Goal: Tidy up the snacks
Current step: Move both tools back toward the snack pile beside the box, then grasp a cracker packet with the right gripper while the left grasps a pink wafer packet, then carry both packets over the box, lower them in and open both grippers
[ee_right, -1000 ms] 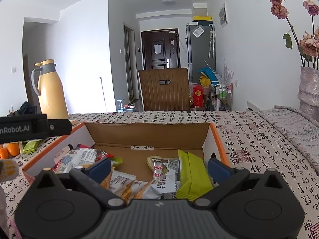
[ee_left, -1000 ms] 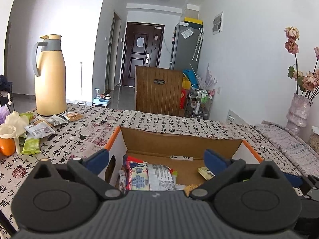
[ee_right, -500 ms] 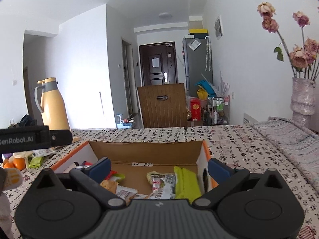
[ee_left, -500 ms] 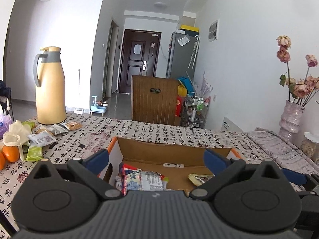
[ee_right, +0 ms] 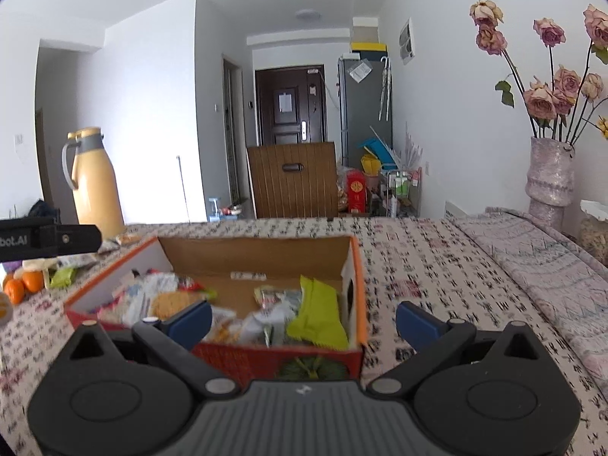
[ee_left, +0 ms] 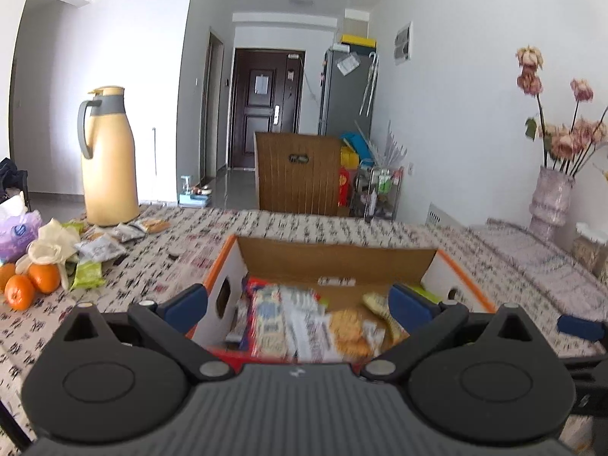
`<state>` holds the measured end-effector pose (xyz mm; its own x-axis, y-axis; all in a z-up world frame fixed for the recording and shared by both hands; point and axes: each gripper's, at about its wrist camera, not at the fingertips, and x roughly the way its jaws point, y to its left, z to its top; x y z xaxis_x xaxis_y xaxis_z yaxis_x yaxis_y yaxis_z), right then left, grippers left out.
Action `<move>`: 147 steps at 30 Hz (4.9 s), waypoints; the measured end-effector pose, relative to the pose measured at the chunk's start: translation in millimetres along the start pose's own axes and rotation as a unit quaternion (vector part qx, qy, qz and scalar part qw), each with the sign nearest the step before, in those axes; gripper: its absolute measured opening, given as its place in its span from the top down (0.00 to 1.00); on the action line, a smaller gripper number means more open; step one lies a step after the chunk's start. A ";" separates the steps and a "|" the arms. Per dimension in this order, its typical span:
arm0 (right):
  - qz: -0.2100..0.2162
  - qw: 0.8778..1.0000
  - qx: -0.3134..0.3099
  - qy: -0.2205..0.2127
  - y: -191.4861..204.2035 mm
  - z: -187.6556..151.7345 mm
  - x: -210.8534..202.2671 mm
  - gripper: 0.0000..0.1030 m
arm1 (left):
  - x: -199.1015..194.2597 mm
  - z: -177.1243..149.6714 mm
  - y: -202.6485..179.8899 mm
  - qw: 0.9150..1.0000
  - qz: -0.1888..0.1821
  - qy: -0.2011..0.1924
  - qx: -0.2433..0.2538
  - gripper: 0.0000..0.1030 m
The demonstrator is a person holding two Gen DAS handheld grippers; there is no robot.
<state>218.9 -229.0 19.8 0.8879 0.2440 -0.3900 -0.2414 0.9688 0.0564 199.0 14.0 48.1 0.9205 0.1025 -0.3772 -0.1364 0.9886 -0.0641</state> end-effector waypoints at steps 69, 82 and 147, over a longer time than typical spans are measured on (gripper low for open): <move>-0.062 0.997 0.023 0.037 -52.1 -53.5 18.1 0.62 | 30.9 -59.1 42.6 0.990 0.028 0.132 0.033 0.00; -0.051 0.998 0.028 0.022 -53.0 -54.6 12.7 0.62 | 61.8 -73.5 48.4 0.978 0.040 0.202 0.032 0.06; 0.022 0.997 -0.020 -0.072 25.8 50.6 42.3 0.62 | 53.9 45.8 1.3 0.999 -0.023 0.021 0.011 0.39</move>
<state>270.1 -191.5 51.3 0.9226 0.2925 -0.2516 -0.2938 0.9553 0.0331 265.2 25.9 70.1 0.9093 0.0524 -0.4129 -0.0855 0.9944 -0.0620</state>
